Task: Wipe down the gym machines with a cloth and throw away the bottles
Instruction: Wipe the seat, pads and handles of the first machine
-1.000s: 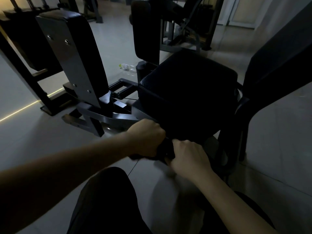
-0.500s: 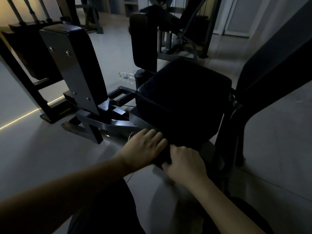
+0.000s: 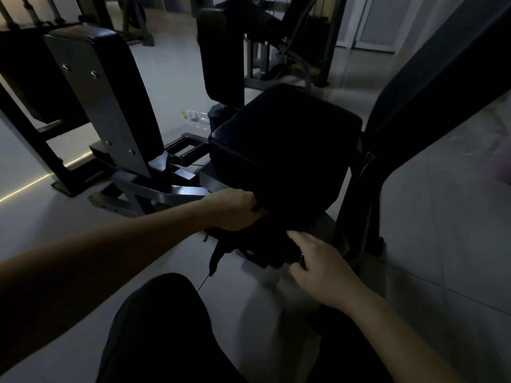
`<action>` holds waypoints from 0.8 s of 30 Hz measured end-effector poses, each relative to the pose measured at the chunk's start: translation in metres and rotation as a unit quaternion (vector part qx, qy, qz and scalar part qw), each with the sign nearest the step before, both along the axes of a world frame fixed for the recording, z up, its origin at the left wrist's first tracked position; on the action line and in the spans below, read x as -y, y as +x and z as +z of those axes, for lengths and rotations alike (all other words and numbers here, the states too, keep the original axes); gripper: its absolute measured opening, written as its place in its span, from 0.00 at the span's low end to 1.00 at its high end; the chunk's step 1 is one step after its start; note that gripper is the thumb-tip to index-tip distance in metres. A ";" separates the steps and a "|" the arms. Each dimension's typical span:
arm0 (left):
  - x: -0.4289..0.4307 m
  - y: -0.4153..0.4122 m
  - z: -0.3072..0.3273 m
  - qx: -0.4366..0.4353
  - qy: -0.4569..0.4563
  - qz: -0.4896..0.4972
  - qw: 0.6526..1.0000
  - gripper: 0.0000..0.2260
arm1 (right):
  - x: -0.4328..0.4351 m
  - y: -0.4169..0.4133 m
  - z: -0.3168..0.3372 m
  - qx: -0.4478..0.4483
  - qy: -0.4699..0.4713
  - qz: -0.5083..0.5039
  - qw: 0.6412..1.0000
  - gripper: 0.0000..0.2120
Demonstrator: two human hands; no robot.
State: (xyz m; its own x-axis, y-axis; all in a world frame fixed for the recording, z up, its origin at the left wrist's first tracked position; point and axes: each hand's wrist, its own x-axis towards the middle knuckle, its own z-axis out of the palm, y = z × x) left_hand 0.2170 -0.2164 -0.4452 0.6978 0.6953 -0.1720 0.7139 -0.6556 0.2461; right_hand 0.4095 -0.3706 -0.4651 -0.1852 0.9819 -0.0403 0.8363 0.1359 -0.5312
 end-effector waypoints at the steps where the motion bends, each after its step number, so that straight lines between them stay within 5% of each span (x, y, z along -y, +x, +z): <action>1: 0.002 -0.001 0.001 0.014 0.014 0.018 1.000 0.16 | 0.000 0.000 0.000 -0.008 0.007 -0.004 1.000 0.29; 4: 0.015 -0.021 0.009 0.038 0.137 0.033 0.989 0.24 | 0.002 0.000 -0.002 -0.011 0.017 -0.002 1.000 0.30; 7: 0.021 -0.055 0.002 -0.022 0.303 -0.097 0.948 0.36 | 0.003 -0.002 -0.007 -0.012 0.026 -0.002 1.000 0.30; 13: 0.025 -0.039 0.001 -0.160 0.280 -0.137 0.937 0.27 | -0.006 0.003 -0.006 -0.111 0.001 -0.041 0.993 0.25; 19: 0.026 -0.019 0.010 -0.063 0.164 0.063 0.982 0.12 | -0.006 0.012 -0.007 -0.151 -0.009 -0.040 0.988 0.24; 23: 0.049 -0.016 -0.004 0.306 0.138 0.093 0.937 0.22 | -0.003 0.026 -0.003 -0.192 -0.010 -0.042 0.981 0.21; 24: 0.054 -0.011 -0.006 0.327 0.153 0.067 0.930 0.23 | -0.001 0.032 -0.003 -0.199 0.003 -0.064 0.978 0.20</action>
